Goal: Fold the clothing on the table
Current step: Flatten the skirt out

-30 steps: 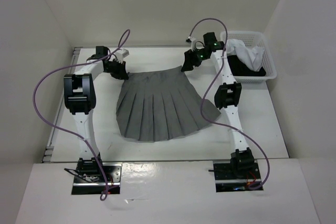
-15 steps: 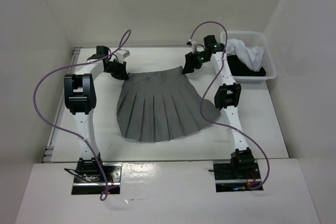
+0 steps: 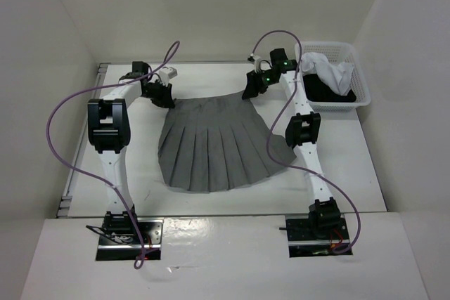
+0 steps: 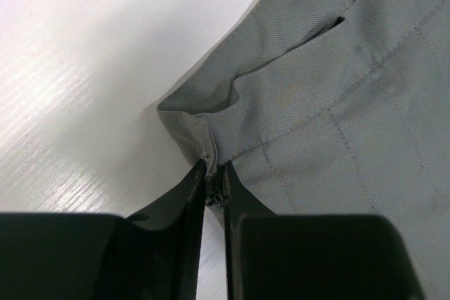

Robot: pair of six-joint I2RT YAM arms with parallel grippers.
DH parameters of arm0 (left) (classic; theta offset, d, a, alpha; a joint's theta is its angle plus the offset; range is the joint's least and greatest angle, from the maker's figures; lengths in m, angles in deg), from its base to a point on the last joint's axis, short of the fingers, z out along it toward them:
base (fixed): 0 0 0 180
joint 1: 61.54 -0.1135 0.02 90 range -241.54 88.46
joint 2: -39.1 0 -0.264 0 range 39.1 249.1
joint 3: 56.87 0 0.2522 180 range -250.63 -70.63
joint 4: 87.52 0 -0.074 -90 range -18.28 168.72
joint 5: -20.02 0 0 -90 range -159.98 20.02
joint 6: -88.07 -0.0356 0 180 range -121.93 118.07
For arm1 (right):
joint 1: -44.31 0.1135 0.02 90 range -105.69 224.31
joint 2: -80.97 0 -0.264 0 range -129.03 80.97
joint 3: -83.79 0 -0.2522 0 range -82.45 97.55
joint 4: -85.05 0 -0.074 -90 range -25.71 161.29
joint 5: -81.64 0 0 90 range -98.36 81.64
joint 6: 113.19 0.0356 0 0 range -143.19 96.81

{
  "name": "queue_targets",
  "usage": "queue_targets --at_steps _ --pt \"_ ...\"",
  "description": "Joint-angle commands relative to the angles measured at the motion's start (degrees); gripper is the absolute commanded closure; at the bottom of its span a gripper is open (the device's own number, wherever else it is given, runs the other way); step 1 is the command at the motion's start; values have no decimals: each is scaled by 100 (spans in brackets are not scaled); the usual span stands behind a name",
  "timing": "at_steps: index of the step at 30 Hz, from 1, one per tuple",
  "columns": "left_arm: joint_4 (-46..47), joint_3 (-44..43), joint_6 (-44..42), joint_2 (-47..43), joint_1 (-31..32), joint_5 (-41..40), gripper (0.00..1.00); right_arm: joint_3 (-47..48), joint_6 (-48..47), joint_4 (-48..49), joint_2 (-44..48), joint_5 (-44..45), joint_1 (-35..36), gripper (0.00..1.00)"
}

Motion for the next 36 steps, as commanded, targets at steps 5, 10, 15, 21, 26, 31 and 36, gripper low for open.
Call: queue_targets --at_steps 5,10,15,21,26,31,36 --pt "-297 -147 -290 235 97 108 88 135 198 268 -286 196 41 50" --pt "-297 -147 -290 288 97 161 88 135 251 329 -286 302 41 59" --pt "-350 -252 -343 201 97 161 93 135 435 383 -216 363 41 89" --pt "-350 -200 -150 -879 97 239 100 135 541 -74 811 293 102 100" --pt "-350 -147 245 -2397 -26 240 100 -268 769 -259 2442 477 278 100" --pt "-165 -33 510 -3832 -26 -23 100 -1215 1041 -111 3939 1004 831 100" --pt "-165 229 703 -5089 88 -165 100 -2393 1164 320 5458 2365 1420 100"
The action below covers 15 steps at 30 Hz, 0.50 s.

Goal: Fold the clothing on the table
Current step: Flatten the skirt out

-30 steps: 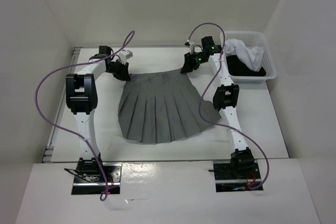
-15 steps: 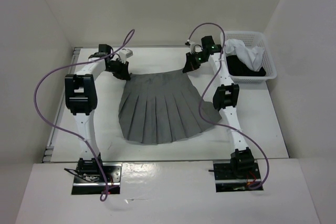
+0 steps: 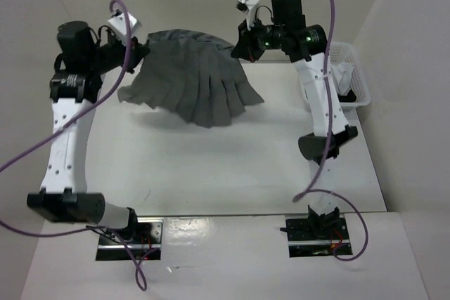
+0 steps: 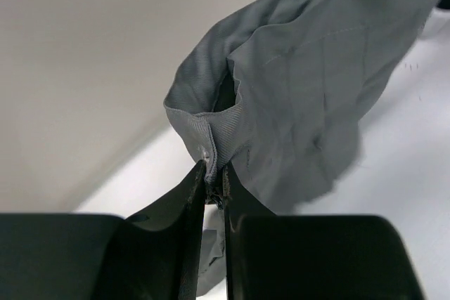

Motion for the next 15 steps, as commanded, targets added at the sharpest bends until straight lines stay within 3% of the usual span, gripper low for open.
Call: queue_targets --at_steps 1,3,10,12,15 --pt "16 331 220 -709 35 -105 100 -750 255 412 797 1142 397 100" --pt "182 568 220 -1080 35 -272 100 -1284 500 659 1401 1973 512 100" --pt "245 1271 325 -2206 -149 -589 100 -3570 686 1924 3116 3630 566 100" --pt "306 1403 421 -2329 -201 -589 100 -3984 495 1900 3285 3223 505 100" --pt "490 1465 597 -2391 -263 -422 100 -4617 494 2347 3689 3650 504 100"
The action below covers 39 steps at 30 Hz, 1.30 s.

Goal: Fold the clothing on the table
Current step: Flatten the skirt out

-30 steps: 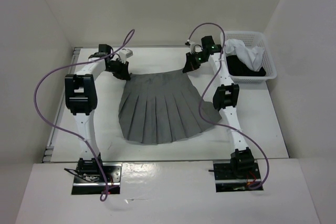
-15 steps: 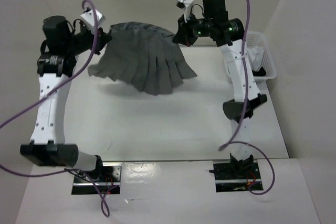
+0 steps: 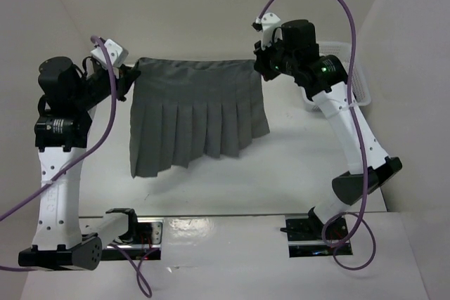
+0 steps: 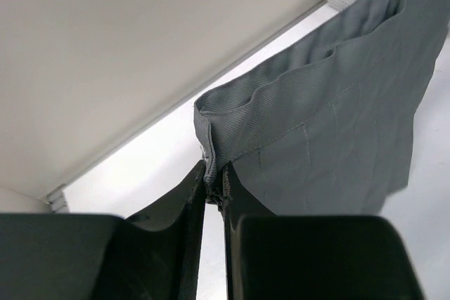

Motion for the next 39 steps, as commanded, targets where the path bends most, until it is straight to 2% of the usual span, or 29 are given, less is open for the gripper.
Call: queue_targets --at_steps 1,3,4,9,18,25,29,35,39 --pt "423 8 259 -171 -204 75 100 -444 -68 702 556 444 -132 100" --pt "572 60 391 -109 -257 269 100 -550 19 894 627 722 -132 100" --pt "625 121 452 -109 -257 479 100 -550 -76 808 627 349 -202 100" --pt "625 184 453 -240 -310 824 100 -603 -51 860 881 283 -264 100" --pt "-42 17 127 -891 -371 1192 100 -848 -278 755 2049 12 -264 100" --pt "-824 368 -583 -1374 -372 1825 100 -1858 -587 570 2981 -516 -264 100" --pt "-1246 474 -831 -1585 -372 2124 100 -2079 -789 281 3272 -955 -264 100" --pt "-1502 639 -1024 -1472 -372 2309 100 -2219 -904 34 3141 -1307 -264 100" --pt "-1117 1009 -1024 -972 -319 2020 100 -2894 -1018 497 2772 -1202 -264 100"
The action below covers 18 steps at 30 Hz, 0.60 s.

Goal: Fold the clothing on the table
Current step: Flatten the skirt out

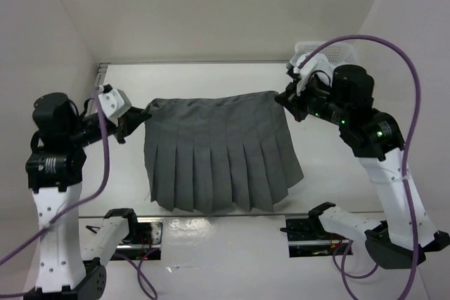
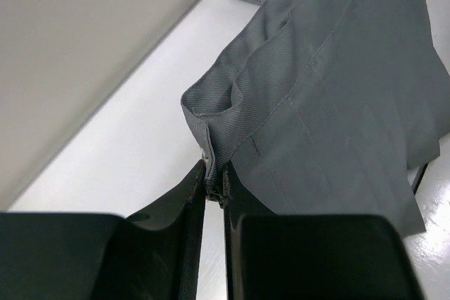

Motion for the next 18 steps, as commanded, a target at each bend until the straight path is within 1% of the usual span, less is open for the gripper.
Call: queue_targets --at_steps 1,2,3,4,5,6,7,8,9,10,11,12,13,14,15,17,18 --pt "397 427 -224 728 26 -110 100 -592 -246 501 -382 153 -78 100" --pt "493 525 -224 914 27 -249 100 -750 -247 659 -601 153 -78 100" --pt "738 630 -154 1116 27 -320 100 -1065 -247 1035 -716 214 -78 100" --pt "871 710 -93 1545 27 -425 100 -1216 -247 1221 -839 215 -78 100" --pt "994 780 -92 1784 27 -670 100 -1331 -307 1362 -988 215 -78 100" --pt "1213 842 -92 2030 27 -811 100 -1393 -395 1468 -1390 215 -209 100" --pt "1320 842 -92 2563 27 -935 100 -1393 -396 1661 -1629 145 -315 100" --pt "1469 842 -92 2838 -34 -1014 100 -1393 -466 1750 -1866 58 -438 100" --pt "1540 712 -92 3128 -35 -1128 100 -1315 -536 1811 -2390 -178 -578 100" --pt "1610 632 -92 3688 -122 -1129 100 -1245 -537 1882 -2648 -241 -814 100" --pt "1732 536 -92 3963 -201 -1199 100 -1035 -589 1995 -3173 -294 -921 100" --pt "1786 422 -92 4227 -202 -1269 100 -911 -589 1997 -3430 -347 -1009 100" --pt "1856 186 -31 4726 -202 -1270 100 -788 -589 2066 -3650 -348 -1141 100" --pt "1961 61 -31 4957 -254 -1366 100 -509 -650 2067 -3887 -348 -1194 100" --pt "2014 -44 -31 5368 -255 -1454 100 -367 -651 2137 -4299 -261 -1195 100" --pt "2137 -386 40 5731 -255 -1533 100 36 -651 2189 -4653 -172 -1256 100" --pt "2138 -492 40 6028 -255 -1603 99 178 -651 2190 -4994 -120 -1308 100"
